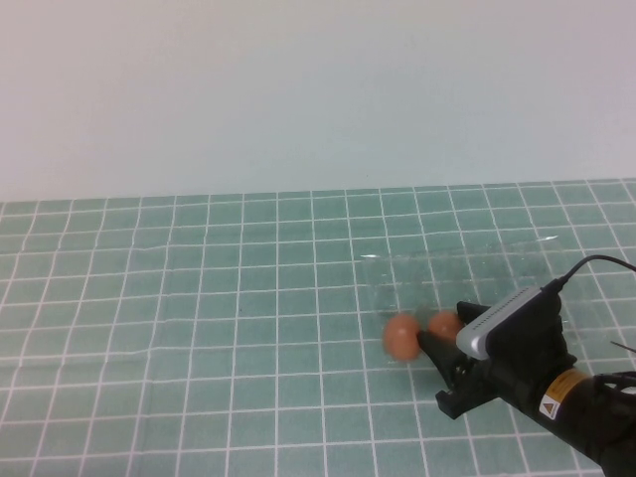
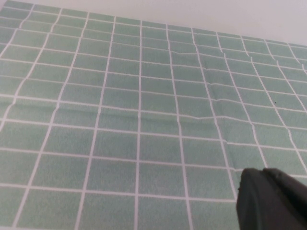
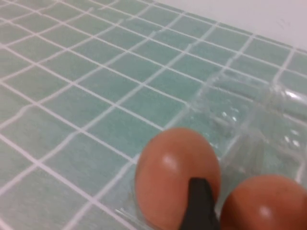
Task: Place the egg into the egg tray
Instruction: Place the egg in the egg tray
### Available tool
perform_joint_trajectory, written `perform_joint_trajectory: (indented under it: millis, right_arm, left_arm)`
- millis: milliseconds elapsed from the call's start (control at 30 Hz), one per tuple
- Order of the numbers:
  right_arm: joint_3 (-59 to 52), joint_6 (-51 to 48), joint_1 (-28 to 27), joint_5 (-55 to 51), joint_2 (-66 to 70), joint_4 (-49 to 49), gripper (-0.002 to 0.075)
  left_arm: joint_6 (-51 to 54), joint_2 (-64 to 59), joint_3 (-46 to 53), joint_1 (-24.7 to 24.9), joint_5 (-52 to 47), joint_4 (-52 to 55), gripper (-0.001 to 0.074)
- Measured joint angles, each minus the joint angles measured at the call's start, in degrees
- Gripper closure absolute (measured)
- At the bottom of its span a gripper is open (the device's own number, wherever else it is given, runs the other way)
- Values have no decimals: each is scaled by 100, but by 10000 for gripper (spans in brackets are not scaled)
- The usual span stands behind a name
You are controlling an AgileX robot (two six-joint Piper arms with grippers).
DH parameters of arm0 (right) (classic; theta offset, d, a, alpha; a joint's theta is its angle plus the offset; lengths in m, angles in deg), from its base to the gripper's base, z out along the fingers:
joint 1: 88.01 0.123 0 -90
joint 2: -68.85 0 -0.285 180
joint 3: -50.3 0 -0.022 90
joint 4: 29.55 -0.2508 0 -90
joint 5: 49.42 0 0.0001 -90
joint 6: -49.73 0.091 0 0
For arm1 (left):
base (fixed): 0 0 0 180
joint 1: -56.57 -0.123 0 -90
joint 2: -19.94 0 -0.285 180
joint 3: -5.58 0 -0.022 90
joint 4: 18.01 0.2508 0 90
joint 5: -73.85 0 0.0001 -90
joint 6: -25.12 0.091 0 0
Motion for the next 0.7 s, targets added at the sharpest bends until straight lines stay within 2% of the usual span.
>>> perform_joint_trajectory:
  millis: [100,167,233,367,433,533,700]
  right_arm:
    - [0,25,0,0,-190,363,263]
    - [0,173,0,0,-416,577,307]
    - [0,346,0,-16,-756,701,379]
    - [0,648,0,-764,-1643,883,602]
    - [0,699,0,-1308,-2135,963,673]
    - [44,817,0,-2395,-2983,1015,708]
    - [608,1122,0,-5551,-4114,1015,722]
  left_arm:
    - [0,0,0,0,0,0,736]
    - [0,0,0,0,0,0,736]
    - [0,0,0,0,0,0,735]
    - [0,0,0,0,0,0,736]
    - [0,0,0,0,0,0,735]
    - [0,0,0,0,0,0,736]
    - [0,0,0,0,0,0,736]
